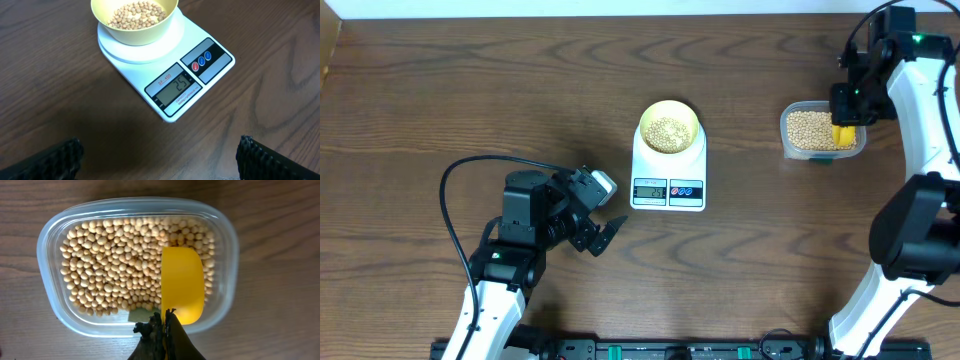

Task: Scoop item into bowl and weigh 50g on scale
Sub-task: 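Dip the scoop into the soybeans again with the right gripper, then lift the filled scoop out and carry it toward the bowl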

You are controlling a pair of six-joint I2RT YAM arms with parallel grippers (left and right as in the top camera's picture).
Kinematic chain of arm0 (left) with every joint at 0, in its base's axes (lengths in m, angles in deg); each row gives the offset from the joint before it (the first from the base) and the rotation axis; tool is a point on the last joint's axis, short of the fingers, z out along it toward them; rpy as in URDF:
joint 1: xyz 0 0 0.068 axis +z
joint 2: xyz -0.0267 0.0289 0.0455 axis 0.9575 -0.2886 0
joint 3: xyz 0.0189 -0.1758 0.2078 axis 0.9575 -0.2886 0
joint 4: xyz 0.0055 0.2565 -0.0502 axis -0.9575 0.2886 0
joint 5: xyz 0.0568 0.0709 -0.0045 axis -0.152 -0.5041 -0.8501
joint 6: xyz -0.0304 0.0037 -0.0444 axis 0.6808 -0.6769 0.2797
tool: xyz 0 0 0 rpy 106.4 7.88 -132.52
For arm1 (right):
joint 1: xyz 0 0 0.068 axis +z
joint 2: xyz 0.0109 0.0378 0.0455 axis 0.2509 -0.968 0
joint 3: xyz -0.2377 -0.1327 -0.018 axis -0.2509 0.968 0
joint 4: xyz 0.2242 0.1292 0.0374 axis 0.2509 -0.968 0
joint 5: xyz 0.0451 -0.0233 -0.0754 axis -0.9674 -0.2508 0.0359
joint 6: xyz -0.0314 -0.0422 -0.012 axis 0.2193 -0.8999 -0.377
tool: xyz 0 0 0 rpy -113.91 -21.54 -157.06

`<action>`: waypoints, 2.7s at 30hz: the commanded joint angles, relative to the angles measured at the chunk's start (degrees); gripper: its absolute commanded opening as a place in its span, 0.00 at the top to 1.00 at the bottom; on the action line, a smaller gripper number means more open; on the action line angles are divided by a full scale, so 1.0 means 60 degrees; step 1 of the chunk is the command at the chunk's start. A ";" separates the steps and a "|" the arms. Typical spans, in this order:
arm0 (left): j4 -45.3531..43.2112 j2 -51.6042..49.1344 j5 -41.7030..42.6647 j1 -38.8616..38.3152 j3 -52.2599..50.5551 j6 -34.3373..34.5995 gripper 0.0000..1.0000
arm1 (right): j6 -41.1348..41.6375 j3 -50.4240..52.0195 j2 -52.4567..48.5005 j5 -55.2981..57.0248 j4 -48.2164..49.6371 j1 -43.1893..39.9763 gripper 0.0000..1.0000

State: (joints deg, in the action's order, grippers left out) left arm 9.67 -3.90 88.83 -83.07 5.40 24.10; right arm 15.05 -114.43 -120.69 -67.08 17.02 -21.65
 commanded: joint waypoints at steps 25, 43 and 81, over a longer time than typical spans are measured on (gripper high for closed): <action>-0.0004 0.0076 -0.0087 0.0040 0.0091 0.0018 0.01 | -0.0033 0.0055 -0.0678 -0.3180 0.0178 -0.0517 0.99; -0.0004 0.0076 -0.0087 0.0040 0.0091 0.0018 0.01 | -0.0066 0.0109 -0.0896 -0.3989 0.0244 -0.0871 0.99; 0.0000 0.0076 -0.0087 0.0040 0.0091 0.0018 0.00 | -0.1727 0.0393 -0.0896 -1.0983 -0.0765 -0.3949 0.99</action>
State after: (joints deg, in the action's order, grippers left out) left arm 9.67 -3.90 88.83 -83.07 5.40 24.10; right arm 7.81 -112.13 -125.79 -123.54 12.48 -45.47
